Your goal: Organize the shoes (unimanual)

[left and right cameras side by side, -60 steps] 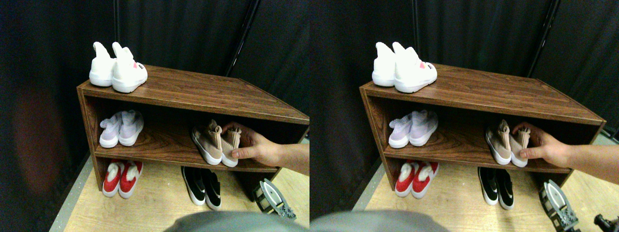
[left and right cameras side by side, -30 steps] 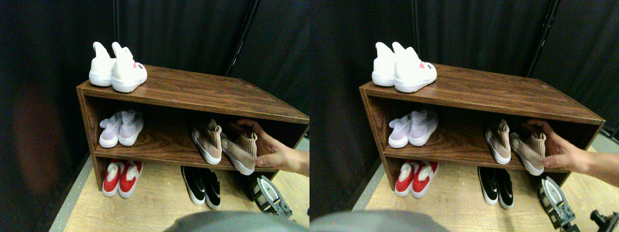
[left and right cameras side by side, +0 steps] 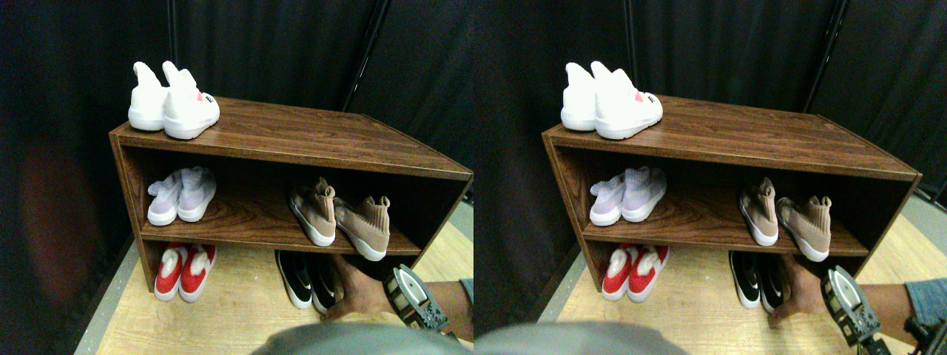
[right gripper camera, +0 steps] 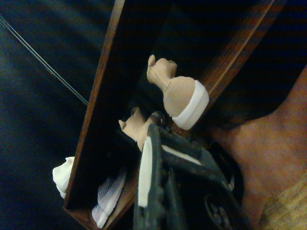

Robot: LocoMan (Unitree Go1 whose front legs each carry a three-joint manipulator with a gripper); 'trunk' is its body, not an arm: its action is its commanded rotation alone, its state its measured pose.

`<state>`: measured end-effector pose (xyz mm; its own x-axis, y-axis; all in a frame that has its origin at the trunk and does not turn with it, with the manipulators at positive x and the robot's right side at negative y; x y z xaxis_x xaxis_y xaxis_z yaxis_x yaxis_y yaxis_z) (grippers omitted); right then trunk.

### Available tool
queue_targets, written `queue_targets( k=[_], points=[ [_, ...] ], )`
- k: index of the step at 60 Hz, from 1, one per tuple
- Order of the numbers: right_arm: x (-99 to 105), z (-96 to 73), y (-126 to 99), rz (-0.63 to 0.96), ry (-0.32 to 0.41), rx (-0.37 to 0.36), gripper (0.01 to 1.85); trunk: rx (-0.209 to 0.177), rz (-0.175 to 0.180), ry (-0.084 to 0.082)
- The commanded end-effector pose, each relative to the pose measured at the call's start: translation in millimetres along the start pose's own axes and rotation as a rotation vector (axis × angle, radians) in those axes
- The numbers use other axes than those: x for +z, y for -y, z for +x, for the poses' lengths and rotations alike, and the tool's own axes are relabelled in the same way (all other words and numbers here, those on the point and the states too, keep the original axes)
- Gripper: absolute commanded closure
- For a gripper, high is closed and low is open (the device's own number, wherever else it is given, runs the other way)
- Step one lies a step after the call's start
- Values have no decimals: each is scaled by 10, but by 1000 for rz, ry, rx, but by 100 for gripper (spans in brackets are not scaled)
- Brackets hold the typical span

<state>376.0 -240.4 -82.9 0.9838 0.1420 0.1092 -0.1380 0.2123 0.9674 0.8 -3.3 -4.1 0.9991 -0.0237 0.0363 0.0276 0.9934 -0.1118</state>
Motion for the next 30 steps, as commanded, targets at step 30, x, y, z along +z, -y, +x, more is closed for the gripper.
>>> queue_targets(
  k=[30],
  points=[
    [-15, -6, -122, -20, -8, 37, 180, -12, -6, 12]
  ],
)
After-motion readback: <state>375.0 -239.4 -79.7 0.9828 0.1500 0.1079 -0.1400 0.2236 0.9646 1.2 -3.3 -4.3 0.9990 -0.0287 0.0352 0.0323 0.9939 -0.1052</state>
